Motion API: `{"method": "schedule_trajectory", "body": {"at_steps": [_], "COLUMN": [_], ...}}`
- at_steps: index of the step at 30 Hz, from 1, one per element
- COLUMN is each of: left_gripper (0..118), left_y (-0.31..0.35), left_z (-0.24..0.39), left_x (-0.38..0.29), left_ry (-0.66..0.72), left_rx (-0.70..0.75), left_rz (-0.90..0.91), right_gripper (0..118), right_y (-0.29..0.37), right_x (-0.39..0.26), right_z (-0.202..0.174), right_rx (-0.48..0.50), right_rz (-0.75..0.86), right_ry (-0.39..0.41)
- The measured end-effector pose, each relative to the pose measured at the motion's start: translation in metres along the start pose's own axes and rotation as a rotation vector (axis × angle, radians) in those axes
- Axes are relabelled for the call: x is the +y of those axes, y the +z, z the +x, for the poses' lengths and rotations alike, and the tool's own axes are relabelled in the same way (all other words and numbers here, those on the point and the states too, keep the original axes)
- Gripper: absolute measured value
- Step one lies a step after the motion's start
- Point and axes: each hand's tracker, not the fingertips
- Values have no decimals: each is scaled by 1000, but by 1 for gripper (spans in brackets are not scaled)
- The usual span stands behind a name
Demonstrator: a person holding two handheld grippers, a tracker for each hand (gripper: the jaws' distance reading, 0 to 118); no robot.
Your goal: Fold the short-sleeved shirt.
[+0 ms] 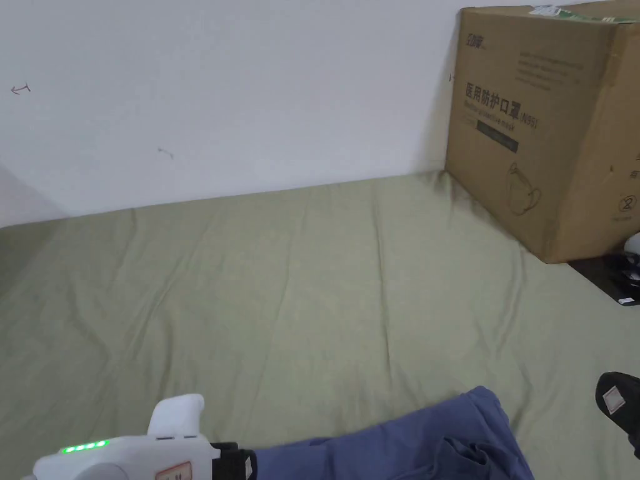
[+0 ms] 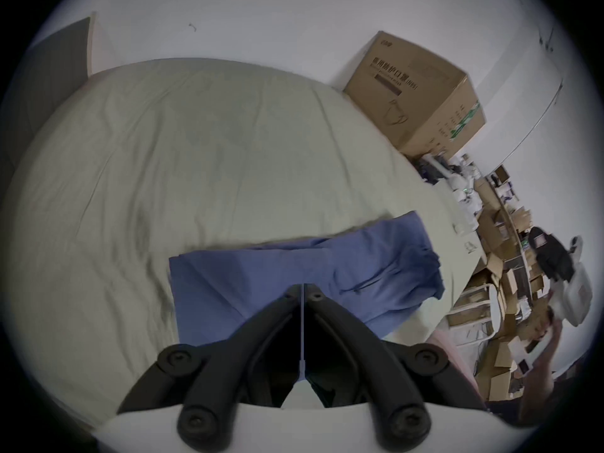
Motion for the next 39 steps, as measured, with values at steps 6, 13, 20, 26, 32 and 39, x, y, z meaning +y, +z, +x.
{"method": "schedule_trajectory", "body": {"at_steps": [6,13,20,26,32,39], "left_gripper": [1,1,1,46,118,118], "left_y": [-76,-94,-46,-10,-8,-68], "left_z": [31,62,15,-110,-177,-183], "left_x": [-18,-38,-37,-42,-55,-69], "left_ry": [-51,12,203,340,480,641], "left_rx": [27,-185,-518,-422,-458,-806], "left_rz": [-155,-160,-10,41,103,34], "right_gripper": [2,2,2,2,2,2], "right_y": [2,3,-6,-13,-25,-32], "right_x": [1,-1,2,1,-3,3], "right_z": [-7,-5,-13,-26,-42,-61], "right_rx": [25,21,34,47,66,79], "right_rz": [3,-11,-26,-49,-92,-126], "right_ry": [43,49,30,76,81,97]}}
